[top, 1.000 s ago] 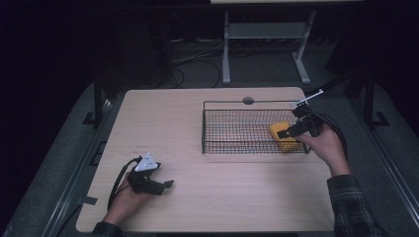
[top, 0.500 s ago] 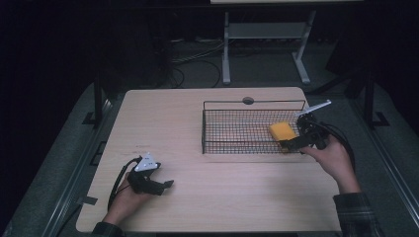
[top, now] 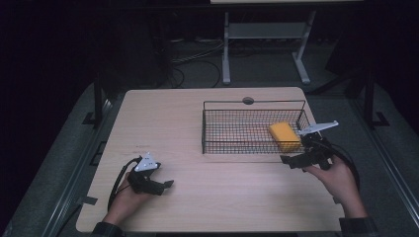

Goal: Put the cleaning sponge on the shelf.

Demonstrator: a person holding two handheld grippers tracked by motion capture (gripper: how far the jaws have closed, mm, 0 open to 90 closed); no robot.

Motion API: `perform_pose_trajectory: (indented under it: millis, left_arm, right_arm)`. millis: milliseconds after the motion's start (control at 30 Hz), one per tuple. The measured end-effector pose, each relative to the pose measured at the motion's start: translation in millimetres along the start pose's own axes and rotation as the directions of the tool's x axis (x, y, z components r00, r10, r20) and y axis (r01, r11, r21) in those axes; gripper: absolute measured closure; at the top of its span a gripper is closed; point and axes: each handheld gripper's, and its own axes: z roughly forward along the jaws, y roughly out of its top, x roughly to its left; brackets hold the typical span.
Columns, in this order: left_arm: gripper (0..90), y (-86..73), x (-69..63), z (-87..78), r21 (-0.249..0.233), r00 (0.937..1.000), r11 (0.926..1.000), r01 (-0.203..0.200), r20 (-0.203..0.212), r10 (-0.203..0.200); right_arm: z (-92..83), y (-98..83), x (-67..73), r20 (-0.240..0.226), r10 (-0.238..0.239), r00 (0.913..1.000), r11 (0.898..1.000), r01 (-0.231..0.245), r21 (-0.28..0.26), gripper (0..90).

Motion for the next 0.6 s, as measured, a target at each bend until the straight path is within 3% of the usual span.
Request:
perform_pose_trajectory:
  millis: [200,600]
  left_arm:
    - [13.8,0.0,0.2,-0.2,0.002,1.0000,1.0000,-0.003,0.000,0.003]
    - [13.8,0.0,0.4,-0.4,0.007,1.0000,1.0000,-0.006,0.001,0.006]
  right_arm:
    - [6.3,-23.0,6.4,0.008,-0.026,0.9996,1.000,0.026,-0.013,2.2]
    - [20.2,-62.8,4.2,0.015,-0.001,0.9999,0.998,0.002,-0.067,2.2]
